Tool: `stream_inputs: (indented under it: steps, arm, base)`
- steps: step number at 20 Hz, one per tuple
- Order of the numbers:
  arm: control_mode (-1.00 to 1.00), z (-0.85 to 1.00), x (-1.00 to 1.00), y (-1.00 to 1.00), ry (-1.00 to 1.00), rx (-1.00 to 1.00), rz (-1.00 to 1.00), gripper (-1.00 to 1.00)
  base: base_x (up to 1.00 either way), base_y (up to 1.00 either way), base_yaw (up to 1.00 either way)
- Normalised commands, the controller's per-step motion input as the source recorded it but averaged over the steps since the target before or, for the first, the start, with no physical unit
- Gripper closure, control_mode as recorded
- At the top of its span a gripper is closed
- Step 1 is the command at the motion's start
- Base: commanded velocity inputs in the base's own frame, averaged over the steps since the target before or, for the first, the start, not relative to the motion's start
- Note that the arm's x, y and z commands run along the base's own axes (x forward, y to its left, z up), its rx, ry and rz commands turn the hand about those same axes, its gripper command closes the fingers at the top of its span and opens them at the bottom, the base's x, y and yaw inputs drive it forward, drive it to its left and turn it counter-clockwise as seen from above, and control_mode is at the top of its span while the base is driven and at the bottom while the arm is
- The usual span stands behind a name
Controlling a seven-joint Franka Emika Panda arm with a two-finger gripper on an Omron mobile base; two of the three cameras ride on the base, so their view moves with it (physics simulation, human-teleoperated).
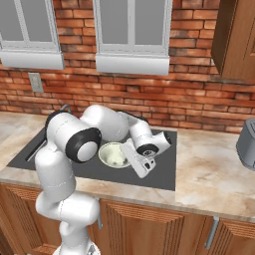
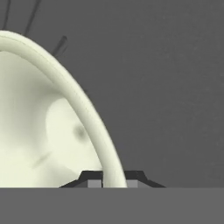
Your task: Rinse each bowl for a few seconds and place them down in the sink or on the counter.
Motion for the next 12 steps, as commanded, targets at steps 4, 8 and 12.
stream_inputs:
  steps: [4,8,12]
  arm:
    - [-1.0,-0.25,0.07,0.0,0.0,0.0,0.08,-1.0]
    - [-1.0,0.05,0.11,-0.01,0.0,0.0,0.06,-1.0]
    - [-1.0,0.23,0.03,-0.07,0.0,0.0,0.05,-1.0]
  base:
    - [0.0,0.0,0.0]
    - [0.0,0.0,0.0]
    - [0.0,0.0,0.0]
